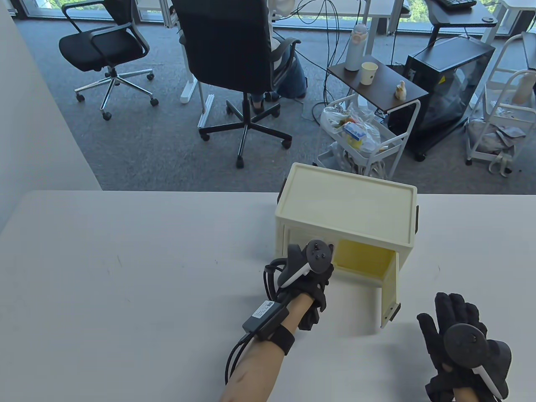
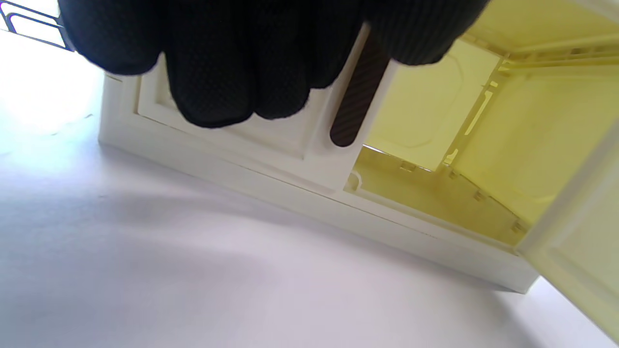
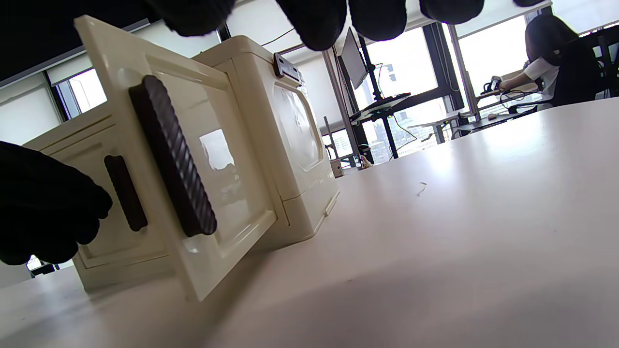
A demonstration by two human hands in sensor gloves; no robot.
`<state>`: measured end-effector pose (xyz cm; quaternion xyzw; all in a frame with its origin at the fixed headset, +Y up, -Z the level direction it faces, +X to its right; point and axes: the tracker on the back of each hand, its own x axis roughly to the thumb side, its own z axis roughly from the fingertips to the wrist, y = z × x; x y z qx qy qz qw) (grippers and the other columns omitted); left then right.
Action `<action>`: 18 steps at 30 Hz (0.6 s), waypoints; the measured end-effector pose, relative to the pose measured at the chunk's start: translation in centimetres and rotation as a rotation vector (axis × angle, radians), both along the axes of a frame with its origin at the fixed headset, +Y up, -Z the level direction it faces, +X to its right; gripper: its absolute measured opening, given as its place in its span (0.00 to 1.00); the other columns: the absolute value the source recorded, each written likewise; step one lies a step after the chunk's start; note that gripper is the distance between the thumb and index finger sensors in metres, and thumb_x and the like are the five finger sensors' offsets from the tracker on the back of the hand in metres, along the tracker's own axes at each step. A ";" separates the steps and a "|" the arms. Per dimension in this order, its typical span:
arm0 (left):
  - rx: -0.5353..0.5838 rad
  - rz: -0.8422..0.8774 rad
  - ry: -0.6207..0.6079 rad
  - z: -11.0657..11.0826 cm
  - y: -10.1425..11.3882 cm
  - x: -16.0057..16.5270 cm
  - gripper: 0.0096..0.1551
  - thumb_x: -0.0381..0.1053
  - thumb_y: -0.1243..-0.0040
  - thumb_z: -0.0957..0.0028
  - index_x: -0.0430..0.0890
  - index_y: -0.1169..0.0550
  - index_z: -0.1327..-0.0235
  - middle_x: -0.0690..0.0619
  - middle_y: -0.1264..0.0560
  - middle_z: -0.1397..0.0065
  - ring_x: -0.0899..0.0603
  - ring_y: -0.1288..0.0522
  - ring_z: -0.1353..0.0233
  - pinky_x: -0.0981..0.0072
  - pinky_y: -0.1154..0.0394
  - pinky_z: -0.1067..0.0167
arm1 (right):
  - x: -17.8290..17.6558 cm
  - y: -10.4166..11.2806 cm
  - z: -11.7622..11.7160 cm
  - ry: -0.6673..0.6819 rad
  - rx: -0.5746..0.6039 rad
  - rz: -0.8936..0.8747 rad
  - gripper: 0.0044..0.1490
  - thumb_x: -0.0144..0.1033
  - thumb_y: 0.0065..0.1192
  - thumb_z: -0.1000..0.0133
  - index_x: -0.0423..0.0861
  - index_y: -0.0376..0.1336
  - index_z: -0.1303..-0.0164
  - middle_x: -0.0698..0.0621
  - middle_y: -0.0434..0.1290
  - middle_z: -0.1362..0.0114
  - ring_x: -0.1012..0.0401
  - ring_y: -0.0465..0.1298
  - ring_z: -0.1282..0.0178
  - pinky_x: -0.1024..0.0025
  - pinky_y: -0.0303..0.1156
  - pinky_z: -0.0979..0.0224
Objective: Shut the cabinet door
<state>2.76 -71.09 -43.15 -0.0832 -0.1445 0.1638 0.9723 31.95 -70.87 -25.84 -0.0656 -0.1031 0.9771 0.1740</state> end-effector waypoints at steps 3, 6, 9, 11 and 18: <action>0.008 0.012 0.000 1.0 0.6 -1.3 0.34 0.56 0.46 0.37 0.36 0.29 0.26 0.34 0.27 0.28 0.29 0.21 0.33 0.30 0.30 0.37 | -0.2 0.0 0.0 0.006 -0.001 0.012 0.46 0.52 0.47 0.35 0.33 0.48 0.16 0.28 0.47 0.15 0.26 0.48 0.20 0.20 0.48 0.28; 0.037 0.026 0.005 2.4 1.4 -3.0 0.36 0.56 0.46 0.37 0.35 0.30 0.24 0.33 0.28 0.27 0.28 0.22 0.31 0.28 0.31 0.36 | -0.4 0.0 0.2 0.013 0.000 0.023 0.46 0.52 0.47 0.35 0.33 0.48 0.16 0.28 0.47 0.15 0.26 0.48 0.20 0.20 0.48 0.28; 0.061 0.042 0.008 3.9 2.2 -4.6 0.37 0.57 0.46 0.37 0.35 0.32 0.23 0.32 0.30 0.25 0.26 0.24 0.29 0.27 0.32 0.36 | -0.7 0.1 0.4 0.020 0.002 0.029 0.46 0.52 0.47 0.35 0.33 0.48 0.16 0.28 0.47 0.15 0.26 0.48 0.20 0.20 0.48 0.27; 0.090 0.054 0.009 5.2 2.7 -5.9 0.38 0.57 0.46 0.37 0.35 0.34 0.22 0.31 0.32 0.24 0.25 0.26 0.28 0.26 0.33 0.35 | -0.8 0.2 0.5 0.024 0.004 0.033 0.46 0.52 0.47 0.35 0.33 0.48 0.16 0.28 0.47 0.15 0.26 0.48 0.20 0.20 0.48 0.28; 0.161 0.091 0.016 9.4 3.3 -10.8 0.41 0.57 0.48 0.36 0.34 0.39 0.18 0.29 0.37 0.21 0.22 0.31 0.25 0.23 0.37 0.34 | -1.7 0.2 1.2 0.037 0.003 0.048 0.46 0.52 0.47 0.35 0.33 0.48 0.16 0.28 0.47 0.15 0.26 0.48 0.20 0.20 0.48 0.28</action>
